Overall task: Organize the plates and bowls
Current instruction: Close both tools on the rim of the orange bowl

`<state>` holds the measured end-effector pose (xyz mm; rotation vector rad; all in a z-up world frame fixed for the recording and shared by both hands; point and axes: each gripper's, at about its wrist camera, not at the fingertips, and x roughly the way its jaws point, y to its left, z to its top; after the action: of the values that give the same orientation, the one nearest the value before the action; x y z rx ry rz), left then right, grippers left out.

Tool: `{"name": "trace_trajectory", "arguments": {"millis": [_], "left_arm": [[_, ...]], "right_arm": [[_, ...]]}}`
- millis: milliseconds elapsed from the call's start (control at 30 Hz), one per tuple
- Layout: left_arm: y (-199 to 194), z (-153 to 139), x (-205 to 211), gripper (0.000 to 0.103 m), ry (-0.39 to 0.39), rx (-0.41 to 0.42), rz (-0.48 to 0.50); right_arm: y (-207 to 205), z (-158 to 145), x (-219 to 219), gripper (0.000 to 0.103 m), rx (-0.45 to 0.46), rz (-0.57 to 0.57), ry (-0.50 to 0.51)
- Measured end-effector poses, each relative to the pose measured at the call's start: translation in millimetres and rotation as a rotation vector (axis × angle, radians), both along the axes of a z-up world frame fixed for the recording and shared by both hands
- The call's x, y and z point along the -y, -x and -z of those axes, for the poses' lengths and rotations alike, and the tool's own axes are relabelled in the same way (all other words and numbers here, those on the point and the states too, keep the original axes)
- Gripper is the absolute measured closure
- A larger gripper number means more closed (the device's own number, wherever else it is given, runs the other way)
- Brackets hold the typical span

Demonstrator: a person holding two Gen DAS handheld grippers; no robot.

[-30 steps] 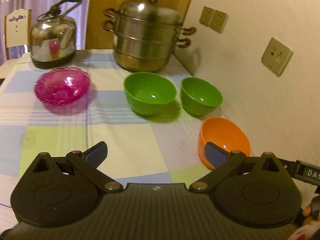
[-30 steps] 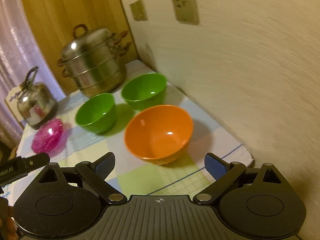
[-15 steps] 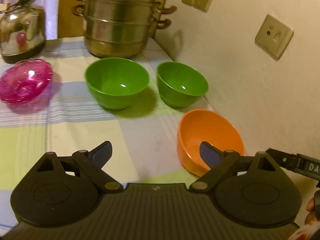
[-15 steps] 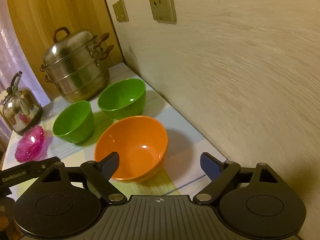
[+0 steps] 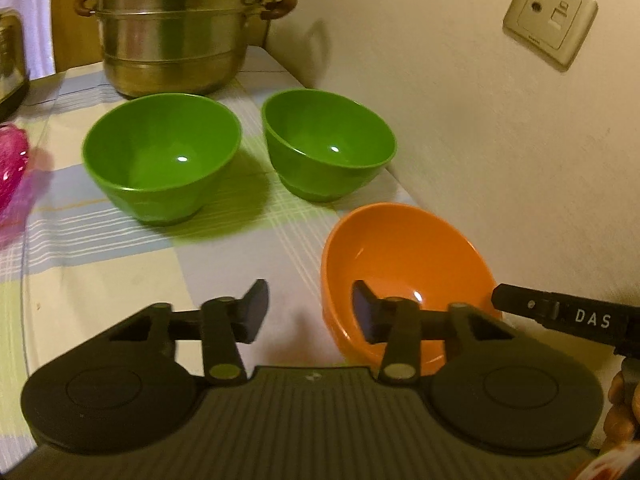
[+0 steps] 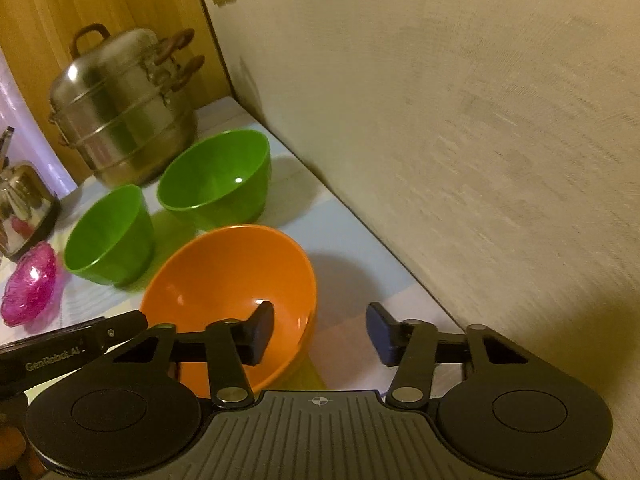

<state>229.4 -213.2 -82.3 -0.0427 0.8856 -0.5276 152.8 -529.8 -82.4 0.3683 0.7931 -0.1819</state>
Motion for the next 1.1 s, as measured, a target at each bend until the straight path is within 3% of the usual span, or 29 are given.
{"name": "trace_trajectory", "arguments": {"millis": [300, 433, 600, 1100], "left_arm": [[-12, 8, 13, 0.084, 0.003, -0.013, 0.028], [-15, 9, 17, 0.094, 0.001, -0.017, 0.034], [-13, 10, 18, 0.098, -0.011, -0.011, 0.032], [-5, -14, -9, 0.098, -0.002, -0.013, -0.022]], "right_arm": [[-14, 11, 4, 0.078, -0.027, -0.016, -0.022], [-15, 13, 3, 0.082, -0.033, -0.014, -0.029], [-16, 12, 1, 0.095, -0.033, -0.021, -0.034], [-16, -3, -18, 0.096, -0.017, -0.054, -0.03]]}}
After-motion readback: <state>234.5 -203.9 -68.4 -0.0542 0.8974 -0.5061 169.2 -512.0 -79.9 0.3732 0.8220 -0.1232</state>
